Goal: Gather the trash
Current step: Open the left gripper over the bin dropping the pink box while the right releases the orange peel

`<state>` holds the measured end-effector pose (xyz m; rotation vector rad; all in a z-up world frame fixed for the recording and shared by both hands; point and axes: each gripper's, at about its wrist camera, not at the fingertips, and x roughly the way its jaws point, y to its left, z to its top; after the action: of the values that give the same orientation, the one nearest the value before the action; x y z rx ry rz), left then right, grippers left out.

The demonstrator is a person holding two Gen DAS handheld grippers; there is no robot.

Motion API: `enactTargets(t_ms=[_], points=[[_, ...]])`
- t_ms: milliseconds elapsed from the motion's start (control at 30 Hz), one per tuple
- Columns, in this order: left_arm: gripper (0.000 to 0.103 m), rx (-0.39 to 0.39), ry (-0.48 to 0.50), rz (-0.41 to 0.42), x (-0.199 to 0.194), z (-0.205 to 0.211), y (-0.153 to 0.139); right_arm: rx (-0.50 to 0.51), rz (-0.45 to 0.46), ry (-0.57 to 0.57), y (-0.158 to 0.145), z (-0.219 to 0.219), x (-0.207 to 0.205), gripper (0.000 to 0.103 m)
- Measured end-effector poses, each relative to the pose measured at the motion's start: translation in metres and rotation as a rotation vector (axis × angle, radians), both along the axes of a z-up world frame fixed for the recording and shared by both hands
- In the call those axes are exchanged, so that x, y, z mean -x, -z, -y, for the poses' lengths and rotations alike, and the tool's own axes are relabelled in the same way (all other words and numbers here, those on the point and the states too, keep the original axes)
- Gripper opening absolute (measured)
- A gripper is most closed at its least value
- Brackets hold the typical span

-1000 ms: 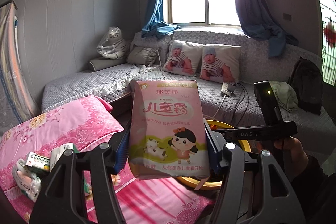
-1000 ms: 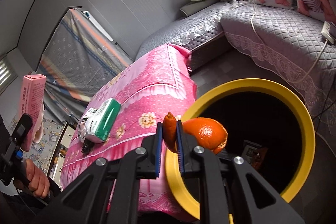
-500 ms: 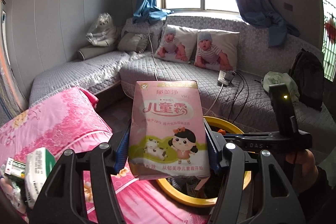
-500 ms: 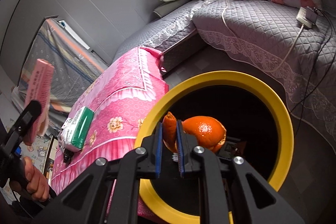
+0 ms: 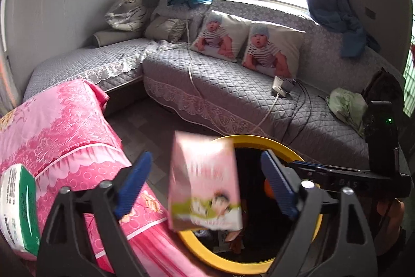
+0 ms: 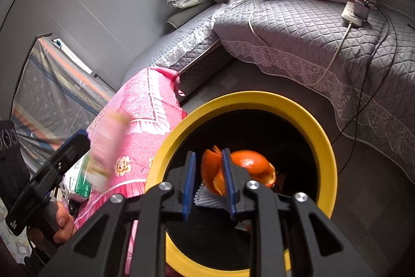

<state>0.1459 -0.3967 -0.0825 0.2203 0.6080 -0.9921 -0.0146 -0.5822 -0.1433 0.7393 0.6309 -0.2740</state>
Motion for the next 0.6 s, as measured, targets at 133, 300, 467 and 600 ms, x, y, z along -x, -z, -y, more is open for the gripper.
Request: enactTargets(t_ms=[133, 300, 467, 600], points=[[0.092, 0.042, -0.062, -0.041, -0.013, -0.022, -0.004, -0.005, 0.016, 0.041, -0.003, 0.005, 0.009, 0.042], [0.093, 0.092, -0.140, -0.034, -0.020, -0.053, -0.021, 0.016, 0.021, 0.044, -0.008, 0.000, 0.011, 0.046], [0.094, 0.141, -0.217, 0.024, -0.020, -0.095, -0.048, 0.044, 0.029, -0.002, -0.018, -0.017, 0.003, 0.052], [0.094, 0.154, -0.283, 0.098, -0.020, -0.144, -0.064, 0.057, 0.047, -0.089, -0.029, -0.040, -0.013, 0.063]])
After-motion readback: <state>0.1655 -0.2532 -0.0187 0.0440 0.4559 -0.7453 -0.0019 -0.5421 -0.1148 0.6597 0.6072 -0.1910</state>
